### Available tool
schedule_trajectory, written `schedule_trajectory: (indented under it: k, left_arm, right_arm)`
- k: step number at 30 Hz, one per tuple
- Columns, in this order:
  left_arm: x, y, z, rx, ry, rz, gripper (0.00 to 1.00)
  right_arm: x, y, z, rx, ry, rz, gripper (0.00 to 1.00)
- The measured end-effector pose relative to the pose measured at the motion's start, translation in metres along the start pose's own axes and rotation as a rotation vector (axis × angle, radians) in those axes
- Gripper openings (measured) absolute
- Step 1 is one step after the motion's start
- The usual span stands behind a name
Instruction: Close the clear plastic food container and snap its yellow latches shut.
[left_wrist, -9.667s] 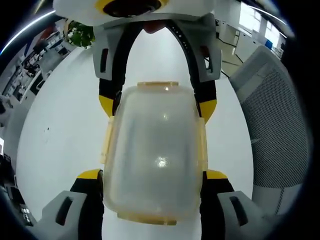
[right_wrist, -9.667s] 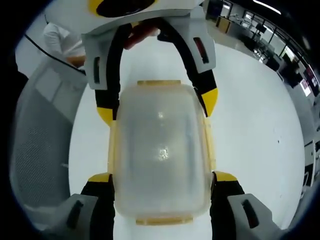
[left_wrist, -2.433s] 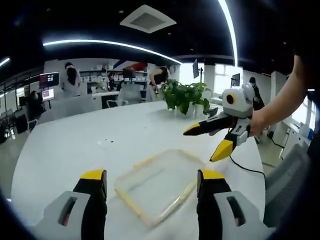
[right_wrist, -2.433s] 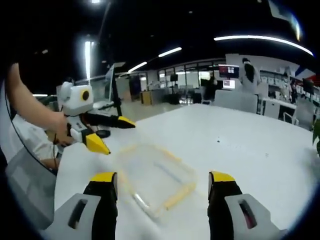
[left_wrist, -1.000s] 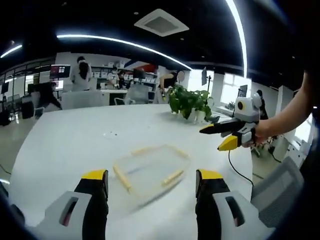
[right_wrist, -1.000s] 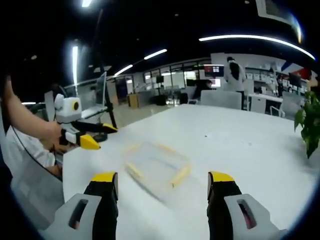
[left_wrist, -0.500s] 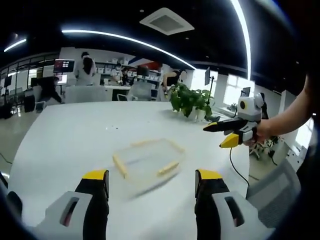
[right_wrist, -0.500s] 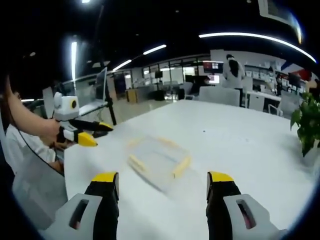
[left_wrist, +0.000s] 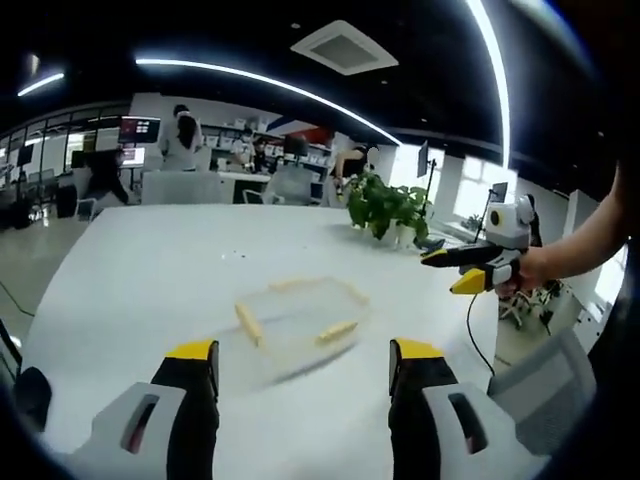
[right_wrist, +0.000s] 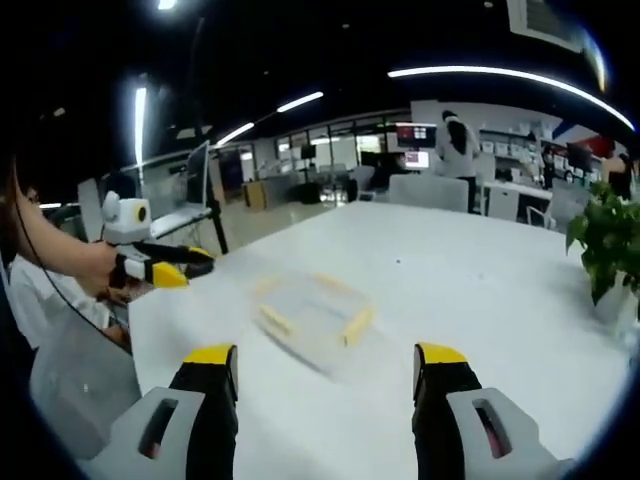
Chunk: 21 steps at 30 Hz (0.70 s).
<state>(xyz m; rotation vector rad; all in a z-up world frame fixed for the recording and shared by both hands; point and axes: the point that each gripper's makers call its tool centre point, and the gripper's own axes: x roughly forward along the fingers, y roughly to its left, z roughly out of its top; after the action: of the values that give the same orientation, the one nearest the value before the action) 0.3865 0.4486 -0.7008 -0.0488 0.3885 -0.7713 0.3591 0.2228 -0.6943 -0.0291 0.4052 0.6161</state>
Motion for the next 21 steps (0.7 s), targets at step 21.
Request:
schedule_trajectory:
  k: [21]
  left_arm:
    - [-0.032, -0.013, -0.008, -0.051, -0.014, 0.02, 0.66]
  right_arm:
    - [-0.037, 0.008, -0.009, 0.038, -0.015, -0.028, 0.71]
